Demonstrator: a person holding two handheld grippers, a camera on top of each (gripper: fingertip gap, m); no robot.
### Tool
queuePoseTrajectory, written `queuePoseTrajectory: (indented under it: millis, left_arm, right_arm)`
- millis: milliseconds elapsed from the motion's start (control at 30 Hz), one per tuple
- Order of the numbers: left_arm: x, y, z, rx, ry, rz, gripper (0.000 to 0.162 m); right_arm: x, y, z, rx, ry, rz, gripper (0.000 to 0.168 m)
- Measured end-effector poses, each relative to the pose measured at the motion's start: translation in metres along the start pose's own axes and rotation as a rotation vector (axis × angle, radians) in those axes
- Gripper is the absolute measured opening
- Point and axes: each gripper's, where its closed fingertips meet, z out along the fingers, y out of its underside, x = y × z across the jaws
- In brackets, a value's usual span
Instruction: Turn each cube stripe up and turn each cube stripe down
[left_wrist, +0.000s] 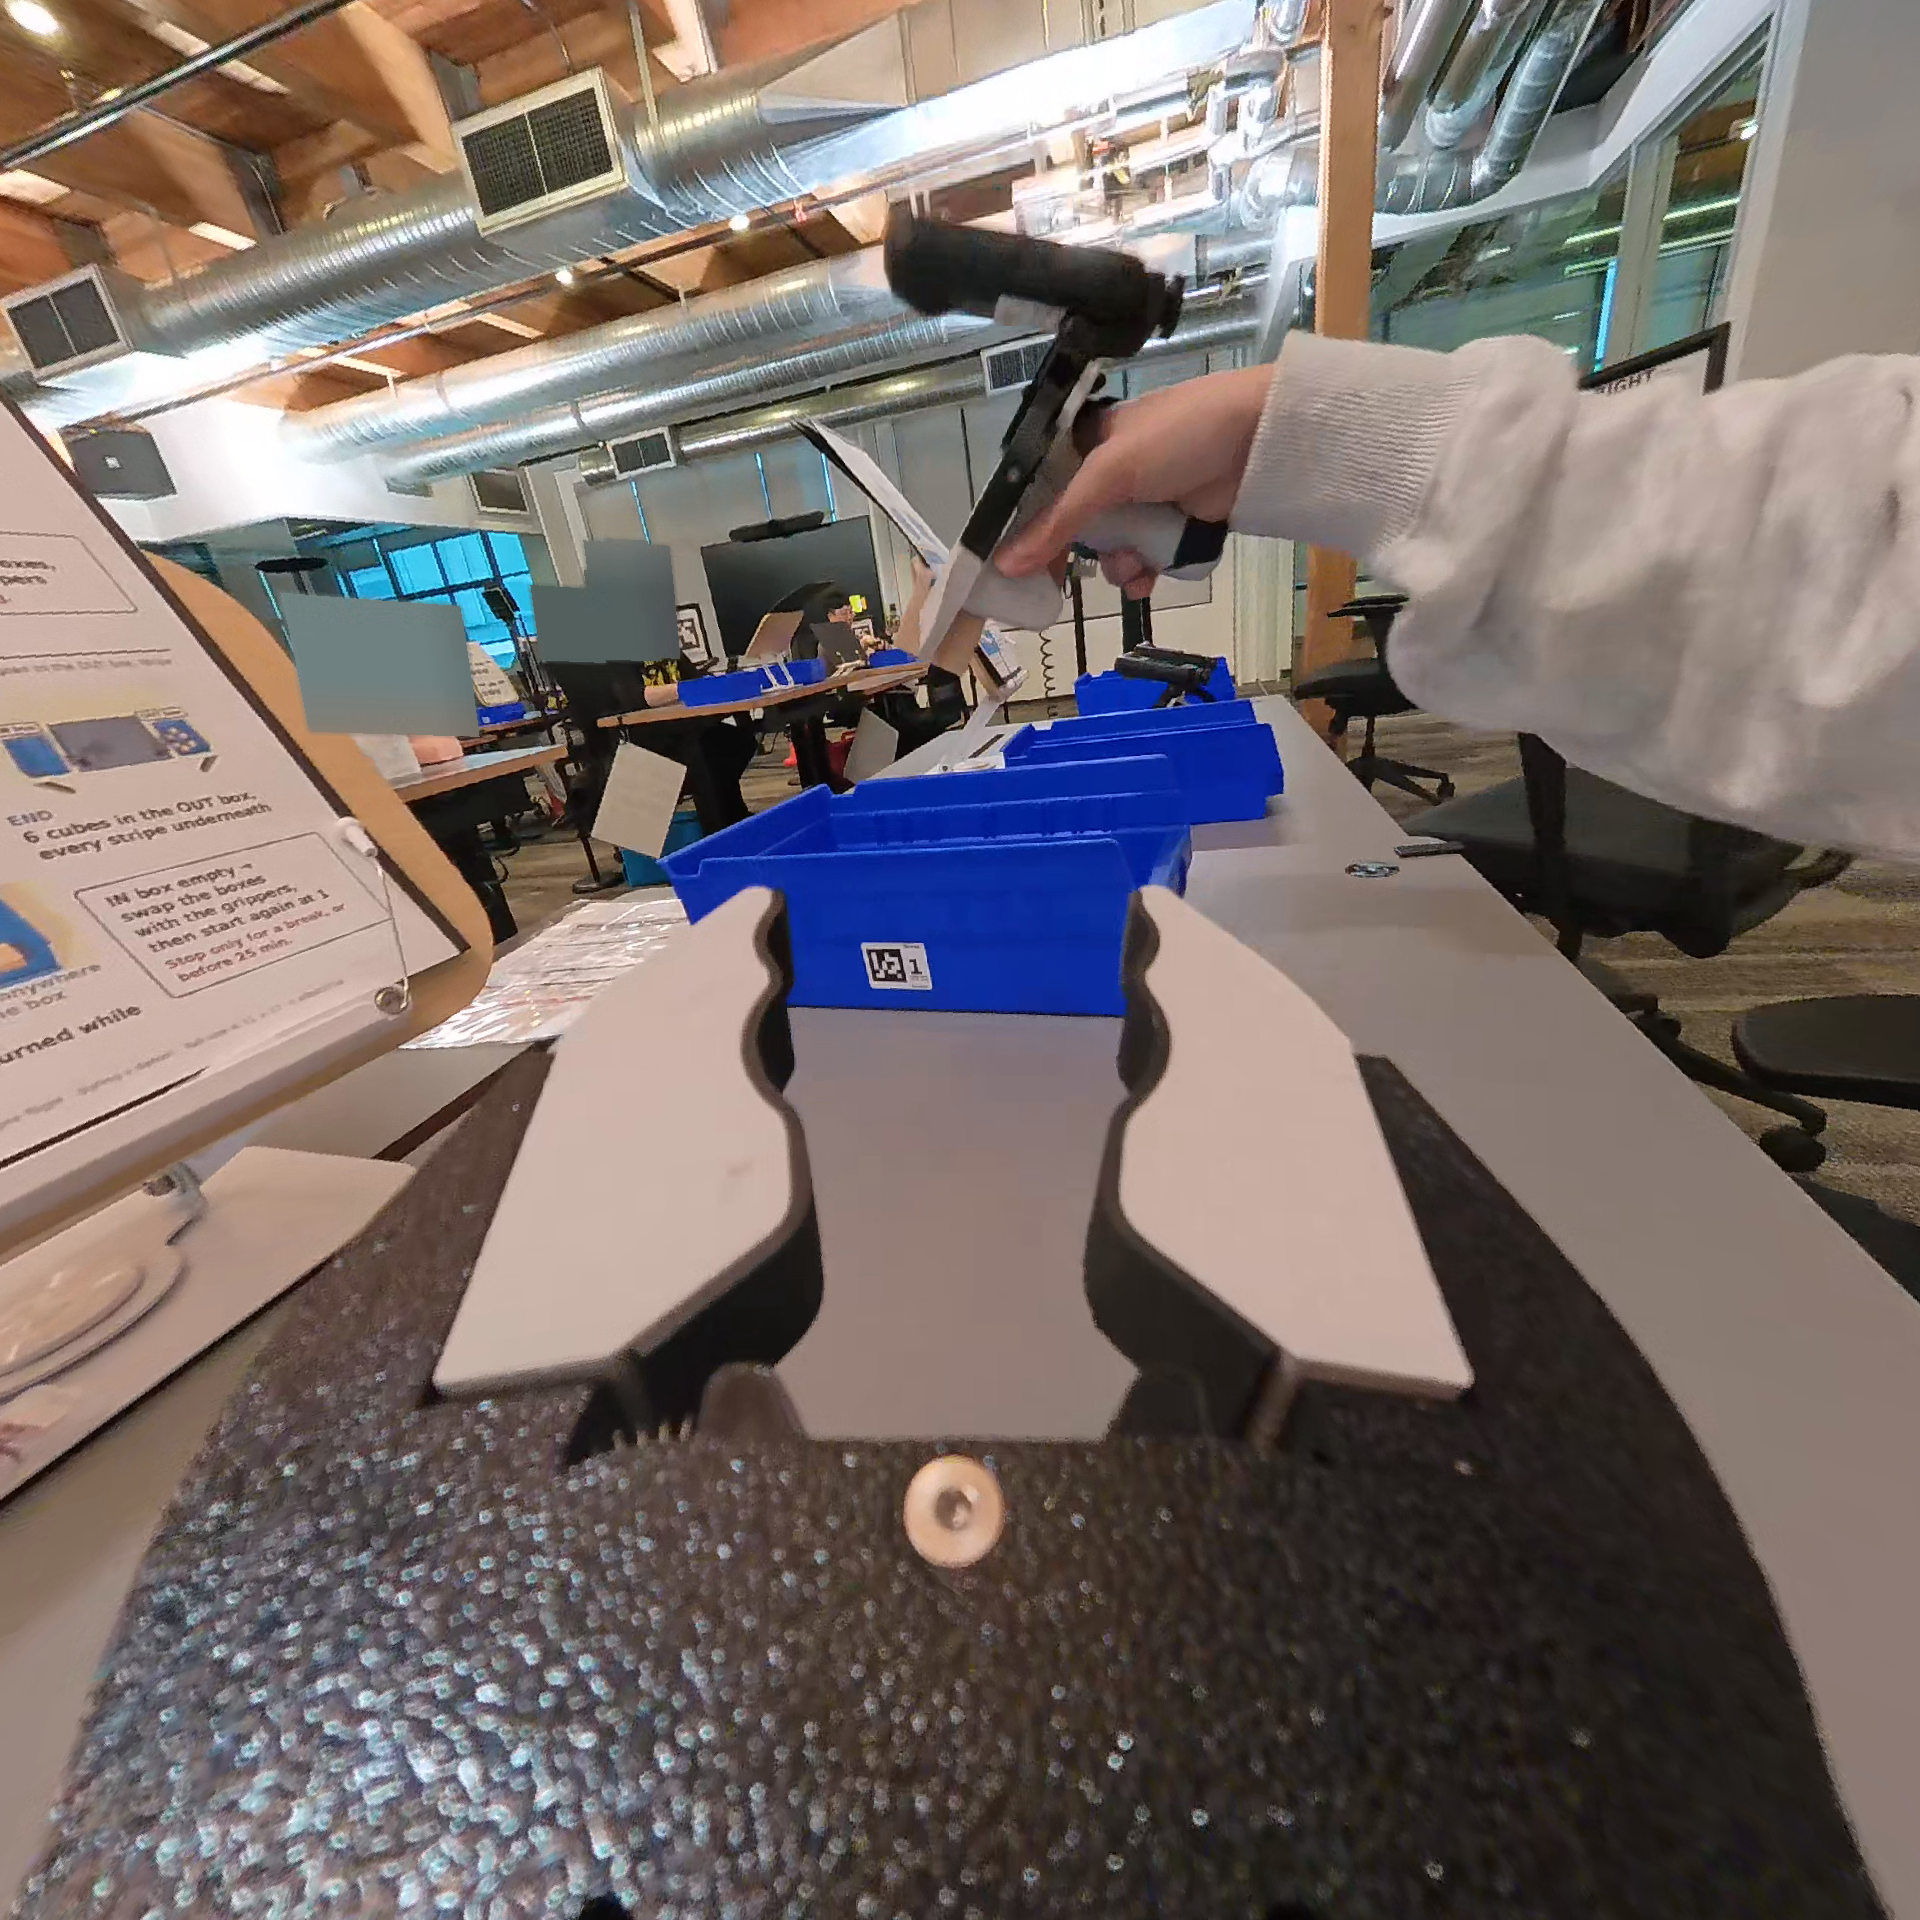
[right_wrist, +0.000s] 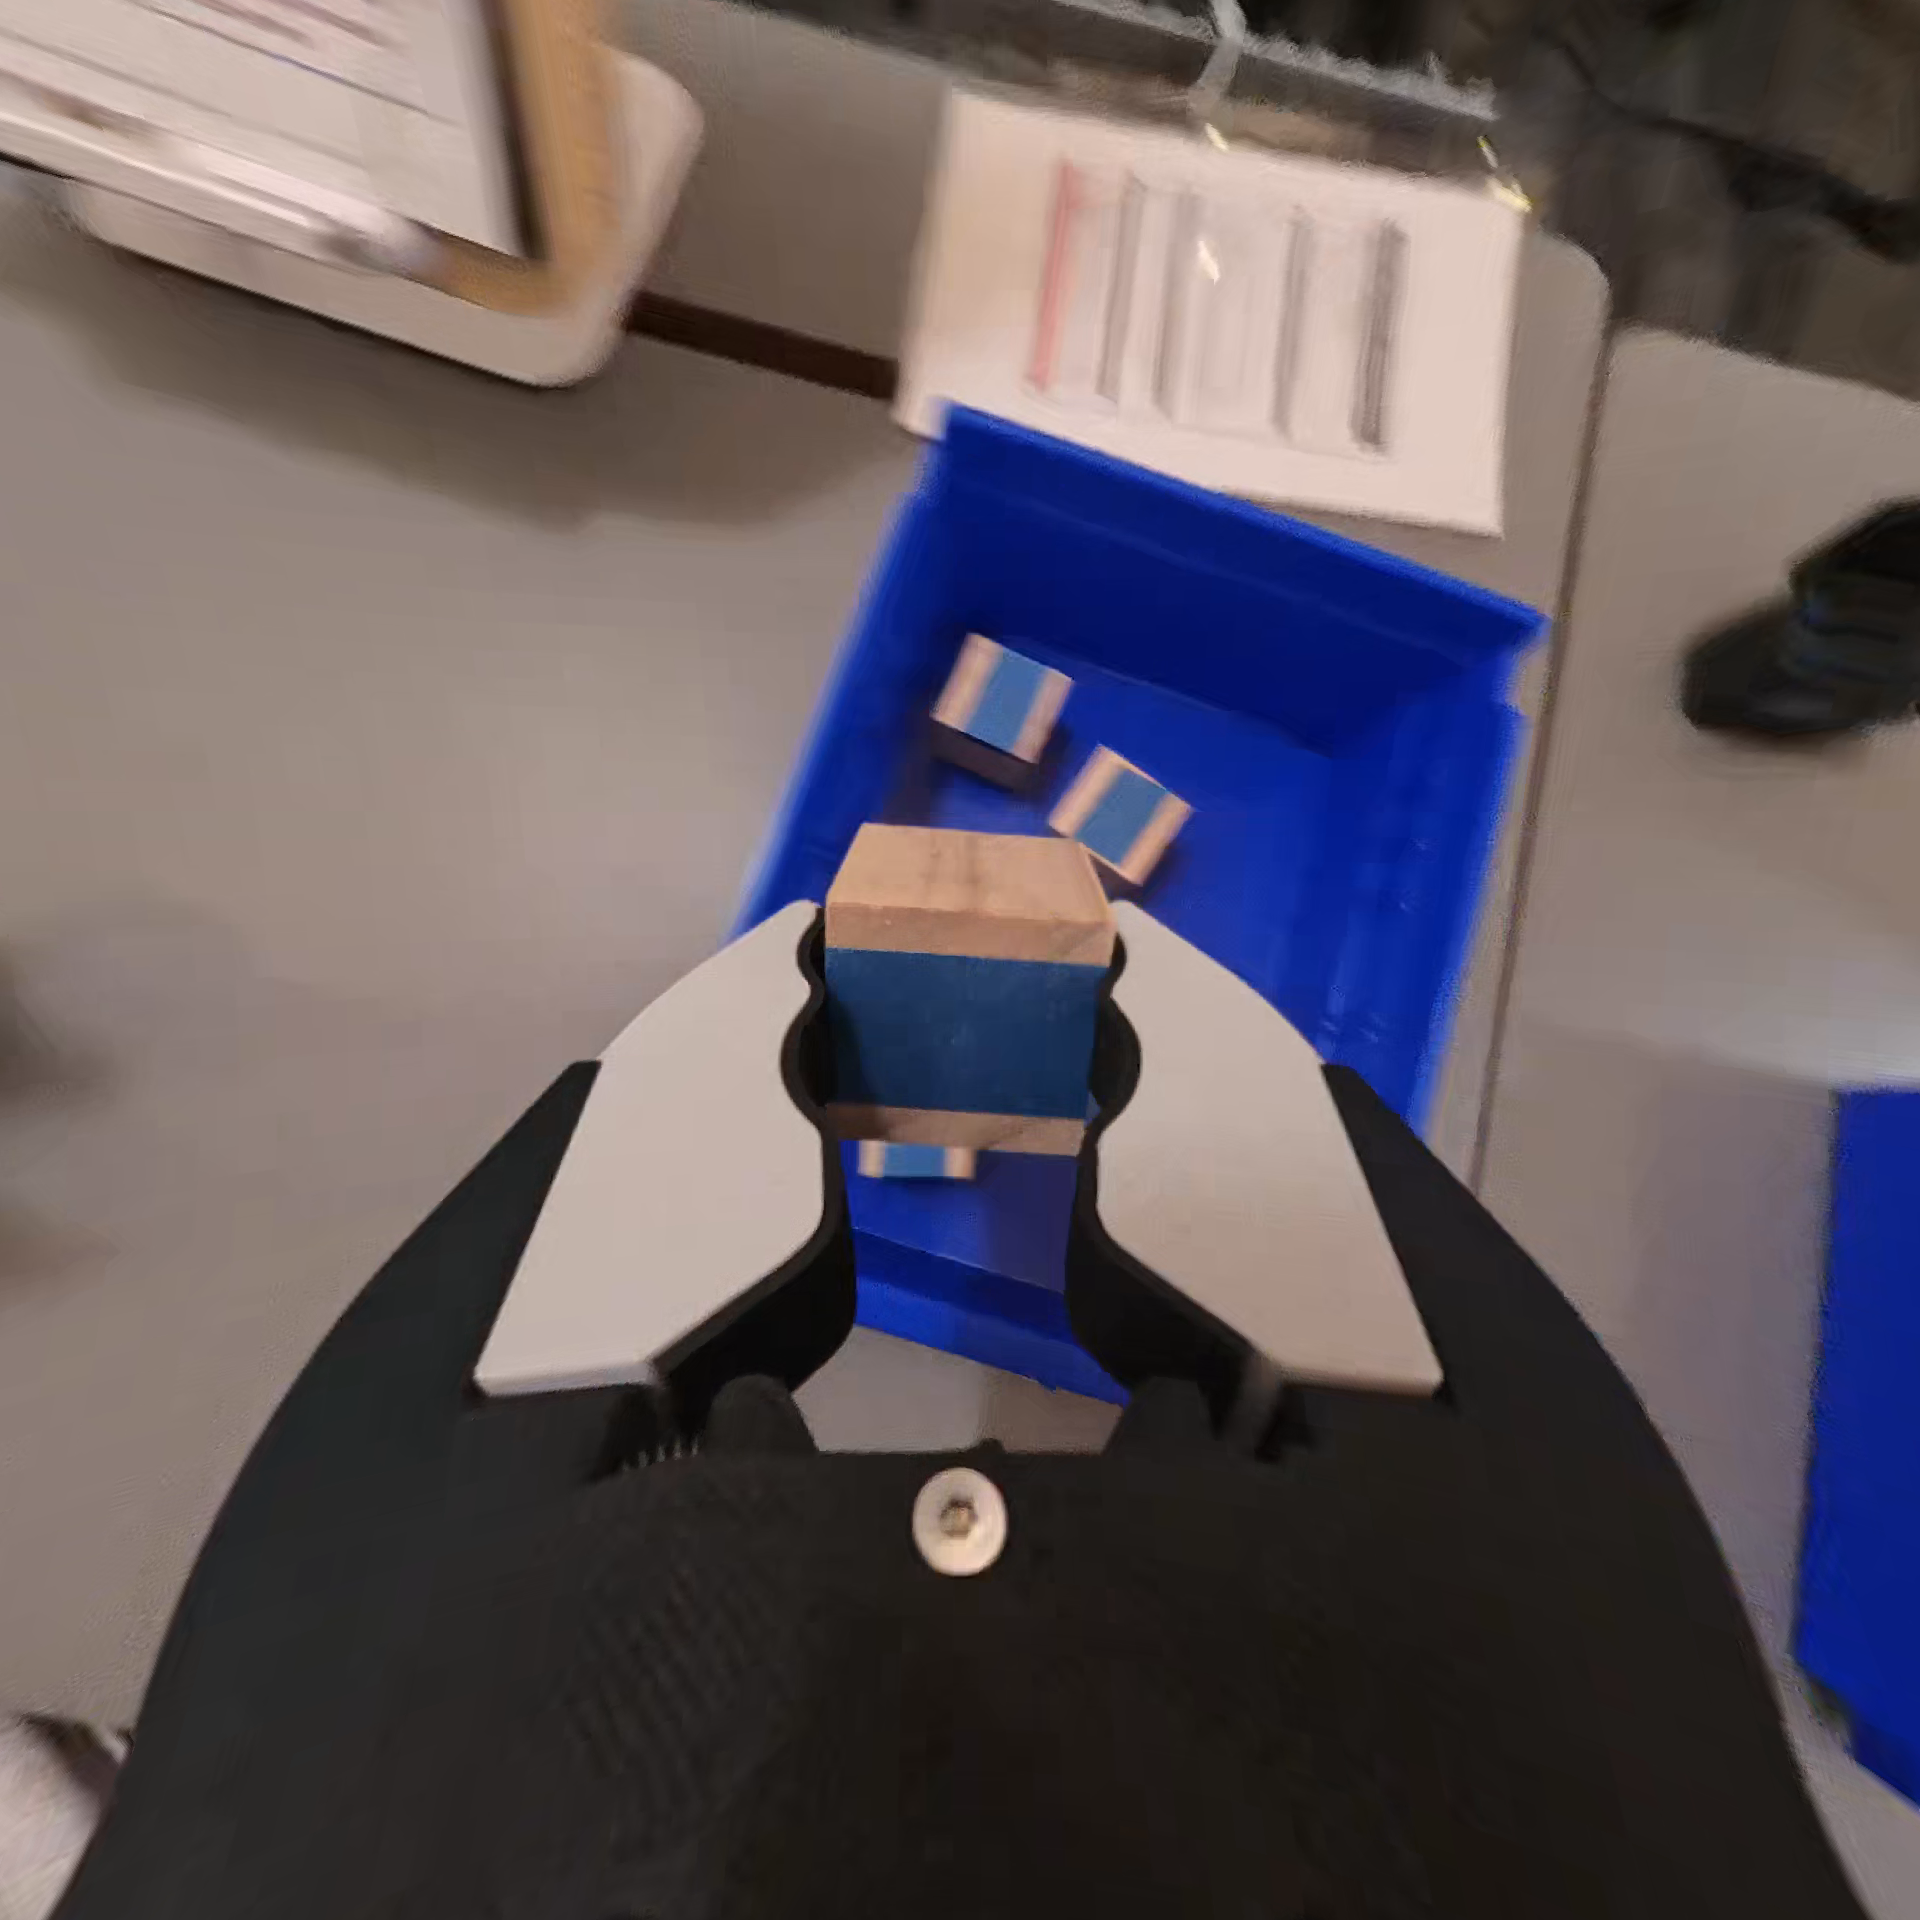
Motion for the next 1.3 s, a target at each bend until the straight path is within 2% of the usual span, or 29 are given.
queuePoseTrajectory:
  millis: [200, 333, 467, 833, 1300]
  left_arm:
    - [-0.003, 0.006, 0.0, -0.009, 0.0, -0.029, 0.057]
    - [-0.005, 0.011, -0.001, -0.028, -0.006, -0.034, 0.057]
    - [-0.009, 0.011, -0.003, -0.013, -0.008, -0.072, 0.056]
    - [-0.009, 0.016, -0.003, -0.033, -0.005, -0.087, 0.055]
    - [-0.009, 0.016, -0.004, -0.034, -0.004, -0.088, 0.055]
  right_arm:
    - [0.085, 0.053, 0.068, -0.254, 0.113, 0.156, 0.048]
    - [0.096, 0.075, 0.107, -0.327, 0.114, 0.185, 0.048]
    - [0.1, 0.091, 0.127, -0.41, 0.149, 0.157, 0.048]
    - [0.089, 0.109, 0.16, -0.474, 0.056, 0.21, 0.048]
    - [0.078, 0.114, 0.16, -0.521, 0.023, 0.144, 0.048]
